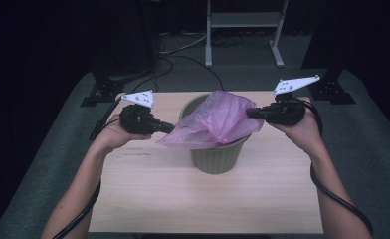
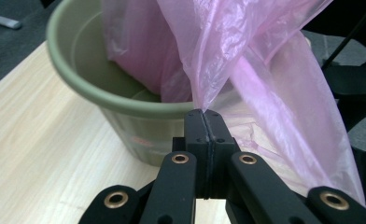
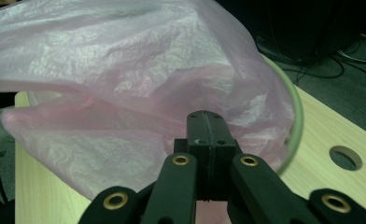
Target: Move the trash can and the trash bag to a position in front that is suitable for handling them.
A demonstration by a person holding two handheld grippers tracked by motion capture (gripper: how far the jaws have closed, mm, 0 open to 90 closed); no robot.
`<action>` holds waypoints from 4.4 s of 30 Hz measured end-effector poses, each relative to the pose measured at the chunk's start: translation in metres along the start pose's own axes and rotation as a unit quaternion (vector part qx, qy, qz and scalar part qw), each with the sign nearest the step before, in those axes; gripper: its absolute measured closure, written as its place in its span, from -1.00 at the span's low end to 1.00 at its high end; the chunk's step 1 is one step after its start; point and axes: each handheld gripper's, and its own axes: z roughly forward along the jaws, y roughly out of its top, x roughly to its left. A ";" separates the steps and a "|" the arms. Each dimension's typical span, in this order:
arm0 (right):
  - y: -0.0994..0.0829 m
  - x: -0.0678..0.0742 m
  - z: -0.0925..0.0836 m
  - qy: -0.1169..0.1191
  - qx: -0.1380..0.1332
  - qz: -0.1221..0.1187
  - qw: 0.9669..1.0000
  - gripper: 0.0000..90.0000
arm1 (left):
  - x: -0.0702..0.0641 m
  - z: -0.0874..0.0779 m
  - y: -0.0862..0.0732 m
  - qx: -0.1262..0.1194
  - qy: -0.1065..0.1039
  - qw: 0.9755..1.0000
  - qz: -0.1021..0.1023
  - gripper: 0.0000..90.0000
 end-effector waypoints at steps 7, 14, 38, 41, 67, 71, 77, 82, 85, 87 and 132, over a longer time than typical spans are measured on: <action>-0.009 -0.008 -0.011 -0.015 0.002 0.010 1.000 1.00 | 0.006 -0.010 -0.001 0.001 0.028 1.000 -0.011 1.00; -0.019 -0.014 -0.019 -0.030 0.013 0.020 0.999 1.00 | 0.012 -0.013 -0.003 0.008 0.048 0.999 -0.019 1.00; -0.050 -0.023 0.000 -0.036 0.049 0.034 0.998 1.00 | 0.025 0.008 -0.012 0.043 0.076 0.996 -0.032 1.00; -0.051 -0.024 0.002 -0.038 0.043 0.037 0.998 1.00 | 0.026 0.012 -0.011 0.041 0.079 0.995 -0.032 1.00; -0.052 -0.018 0.024 -0.030 0.056 0.028 0.998 1.00 | 0.022 0.055 -0.003 0.064 0.087 0.994 -0.008 1.00; -0.053 -0.012 0.023 -0.021 0.058 0.018 0.998 1.00 | 0.018 0.051 -0.005 0.066 0.081 0.994 -0.003 1.00; -0.052 0.007 0.019 0.003 0.065 -0.005 0.998 1.00 | 0.001 0.045 -0.006 0.065 0.059 0.996 0.019 1.00; -0.046 0.027 0.024 0.017 0.080 -0.034 0.996 1.00 | -0.010 0.045 -0.001 0.077 0.056 0.995 0.035 1.00; -0.048 0.025 0.021 0.016 0.081 -0.029 0.996 1.00 | -0.009 0.039 -0.006 0.078 0.060 0.995 0.027 1.00; -0.051 0.021 0.016 0.012 0.075 -0.022 0.997 1.00 | -0.007 0.033 -0.010 0.076 0.065 0.995 0.022 1.00; -0.026 0.028 -0.020 0.016 0.003 -0.044 0.999 0.12 | 0.003 -0.029 -0.016 -0.003 0.076 0.997 -0.025 0.24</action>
